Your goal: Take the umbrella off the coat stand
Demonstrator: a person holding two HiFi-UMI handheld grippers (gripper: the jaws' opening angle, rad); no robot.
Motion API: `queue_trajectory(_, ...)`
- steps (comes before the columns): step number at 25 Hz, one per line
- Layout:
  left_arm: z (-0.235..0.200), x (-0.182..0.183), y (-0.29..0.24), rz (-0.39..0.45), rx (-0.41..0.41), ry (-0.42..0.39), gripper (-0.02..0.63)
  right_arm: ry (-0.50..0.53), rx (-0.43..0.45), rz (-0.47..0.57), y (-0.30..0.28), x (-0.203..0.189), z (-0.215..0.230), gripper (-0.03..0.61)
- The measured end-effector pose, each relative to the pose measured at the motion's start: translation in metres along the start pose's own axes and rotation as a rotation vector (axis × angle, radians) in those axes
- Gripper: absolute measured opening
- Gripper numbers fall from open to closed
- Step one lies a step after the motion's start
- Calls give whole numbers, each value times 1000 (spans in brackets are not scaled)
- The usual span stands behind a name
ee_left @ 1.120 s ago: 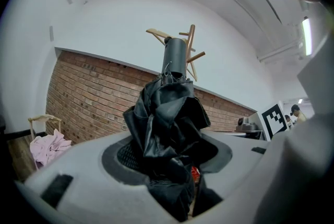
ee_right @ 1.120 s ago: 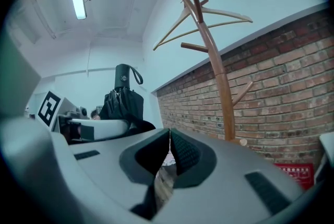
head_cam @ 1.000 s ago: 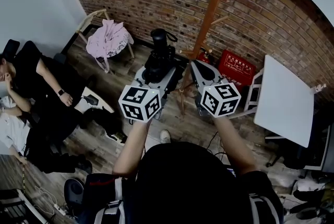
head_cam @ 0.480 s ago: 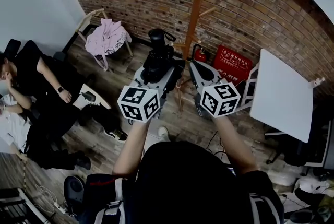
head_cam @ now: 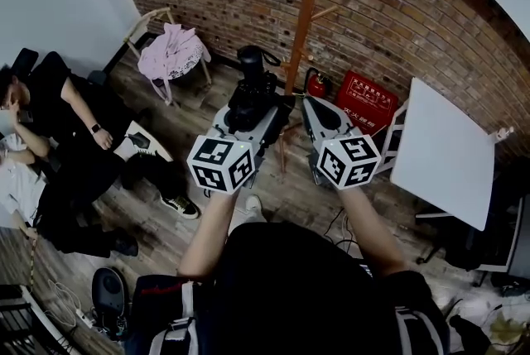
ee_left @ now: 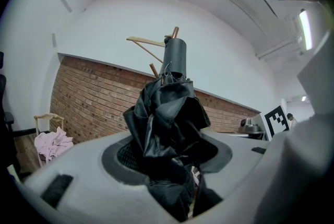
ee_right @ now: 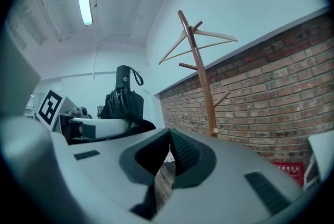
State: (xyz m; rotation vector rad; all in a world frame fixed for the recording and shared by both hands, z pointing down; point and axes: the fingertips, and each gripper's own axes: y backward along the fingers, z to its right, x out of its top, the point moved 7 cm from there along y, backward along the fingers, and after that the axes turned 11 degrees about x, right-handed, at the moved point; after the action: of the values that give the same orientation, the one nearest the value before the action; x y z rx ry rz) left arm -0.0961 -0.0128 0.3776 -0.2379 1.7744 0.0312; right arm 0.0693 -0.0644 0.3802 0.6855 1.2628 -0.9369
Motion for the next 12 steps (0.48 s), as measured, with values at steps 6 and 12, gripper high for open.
queue_trajectory(6, 14, -7, 14, 5, 28, 5, 244, 12, 15, 10, 19, 0, -4, 29)
queue_trajectory(12, 29, -10, 22, 6, 38, 15, 244, 17, 20, -9, 33, -2, -8, 28)
